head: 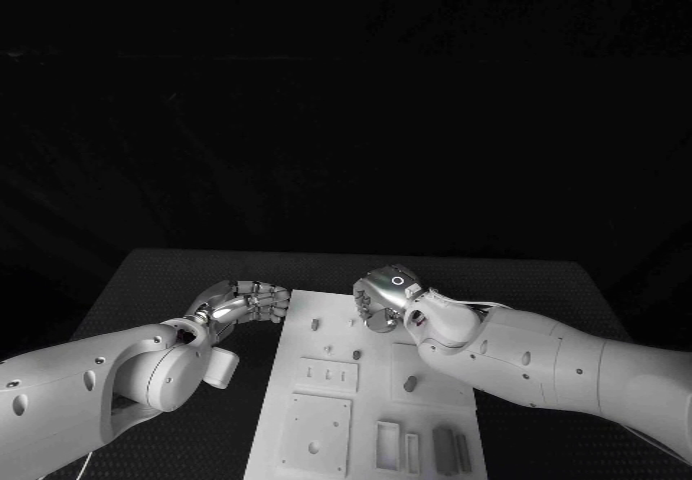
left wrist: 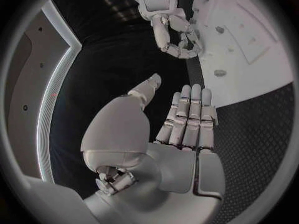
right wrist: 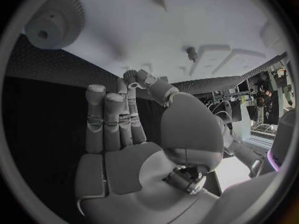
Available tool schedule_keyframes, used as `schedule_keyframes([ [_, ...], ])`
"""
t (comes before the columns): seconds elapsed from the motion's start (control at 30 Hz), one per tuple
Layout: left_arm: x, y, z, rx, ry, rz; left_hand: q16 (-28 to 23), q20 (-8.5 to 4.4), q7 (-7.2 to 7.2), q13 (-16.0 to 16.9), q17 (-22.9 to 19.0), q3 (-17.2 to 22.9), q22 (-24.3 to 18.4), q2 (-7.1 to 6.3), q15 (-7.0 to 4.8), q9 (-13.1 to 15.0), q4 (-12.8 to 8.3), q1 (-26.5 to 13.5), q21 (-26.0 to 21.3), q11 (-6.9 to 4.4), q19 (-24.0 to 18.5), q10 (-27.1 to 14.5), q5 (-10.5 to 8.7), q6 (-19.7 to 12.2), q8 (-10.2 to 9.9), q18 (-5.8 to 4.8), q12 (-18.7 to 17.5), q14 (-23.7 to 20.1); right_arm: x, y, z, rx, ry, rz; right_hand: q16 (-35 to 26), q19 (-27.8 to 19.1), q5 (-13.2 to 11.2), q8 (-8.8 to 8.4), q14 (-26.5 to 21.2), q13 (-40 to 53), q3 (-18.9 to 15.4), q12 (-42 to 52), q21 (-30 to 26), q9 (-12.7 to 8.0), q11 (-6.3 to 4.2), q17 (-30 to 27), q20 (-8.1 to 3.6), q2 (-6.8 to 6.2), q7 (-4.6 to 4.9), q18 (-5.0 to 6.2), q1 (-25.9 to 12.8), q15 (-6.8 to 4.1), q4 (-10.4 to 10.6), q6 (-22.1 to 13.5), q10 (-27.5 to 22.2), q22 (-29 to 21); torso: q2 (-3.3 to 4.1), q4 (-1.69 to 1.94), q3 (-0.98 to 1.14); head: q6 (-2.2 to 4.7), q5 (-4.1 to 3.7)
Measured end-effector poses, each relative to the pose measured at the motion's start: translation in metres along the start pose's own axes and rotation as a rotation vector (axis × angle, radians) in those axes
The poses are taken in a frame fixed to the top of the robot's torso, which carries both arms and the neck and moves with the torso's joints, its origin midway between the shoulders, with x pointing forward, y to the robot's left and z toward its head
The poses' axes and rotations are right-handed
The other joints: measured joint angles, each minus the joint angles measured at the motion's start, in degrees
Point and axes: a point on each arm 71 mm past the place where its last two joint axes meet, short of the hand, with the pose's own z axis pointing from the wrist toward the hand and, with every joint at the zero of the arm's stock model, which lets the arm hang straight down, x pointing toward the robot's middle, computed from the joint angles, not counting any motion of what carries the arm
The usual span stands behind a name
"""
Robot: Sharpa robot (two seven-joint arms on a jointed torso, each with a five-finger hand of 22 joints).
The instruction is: Assemble the parts on the task board
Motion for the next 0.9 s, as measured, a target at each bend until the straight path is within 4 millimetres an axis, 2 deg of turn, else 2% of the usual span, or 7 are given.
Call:
schedule_keyframes([
  [0.37, 0.0028, -0.001, 0.0001, 0.002, 0.007, -0.002, -0.02, 0.0, 0.0, 0.0, 0.0, 0.13, 0.0, 0.0, 0.0, -0.05, -0.13, 0.0, 0.0, 0.0, 0.0, 0.0, 0.0, 0.0, 0.0, -0.1, 0.0, 0.0, -0.0005, 0.0048, 0.0072, 0.004, -0.028, -0.016, 0.23, 0.01, -0.01, 0.0, -0.01, 0.0, 0.48, 0.13, 0.23, 0.2, 0.0, -0.06, 0.0, 0.0, 0.19, -0.19, 0.0, 0.0, 0.15, 0.21, 0.0, 0.0, 0.21, 0.19, 0.01, -0.15, 0.02],
  [0.8, 0.0032, -0.0045, -0.0007, 0.01, 0.009, -0.005, -0.02, 0.0, 0.0, 0.01, 0.0, 0.28, -0.01, 0.0, 0.0, -0.05, -0.28, 0.0, 0.0, 0.0, 0.0, 0.0, 0.0, 0.0, 0.0, -0.41, 0.0, 0.0, -0.0005, 0.0055, 0.0106, 0.005, -0.036, -0.03, 0.23, 0.21, -0.23, -0.01, -0.01, 0.0, 0.79, 0.13, 0.22, 0.36, 0.0, -0.11, -0.02, 0.0, 0.0, -0.21, 0.0, 0.0, 0.46, 0.4, 0.0, 0.0, 0.81, 0.65, -0.3, 0.02, -0.21],
  [0.9, 0.0033, -0.0045, -0.0007, 0.009, 0.01, -0.005, -0.02, 0.0, 0.0, 0.01, 0.0, 0.36, -0.02, -0.16, 0.0, -0.07, -0.36, -0.16, 0.0, 0.0, 0.0, 0.0, 0.0, 0.0, 0.0, -0.42, -0.19, 0.0, -0.0012, 0.0051, 0.0112, 0.006, -0.039, -0.032, 0.23, 0.22, -0.27, -0.01, -0.02, 0.0, 0.8, 0.13, 0.22, 0.39, 0.0, -0.11, -0.03, 0.0, 0.0, -0.21, 0.0, 0.0, 0.47, 0.4, 0.0, 0.0, 0.89, 0.69, -0.3, 0.02, -0.24],
])
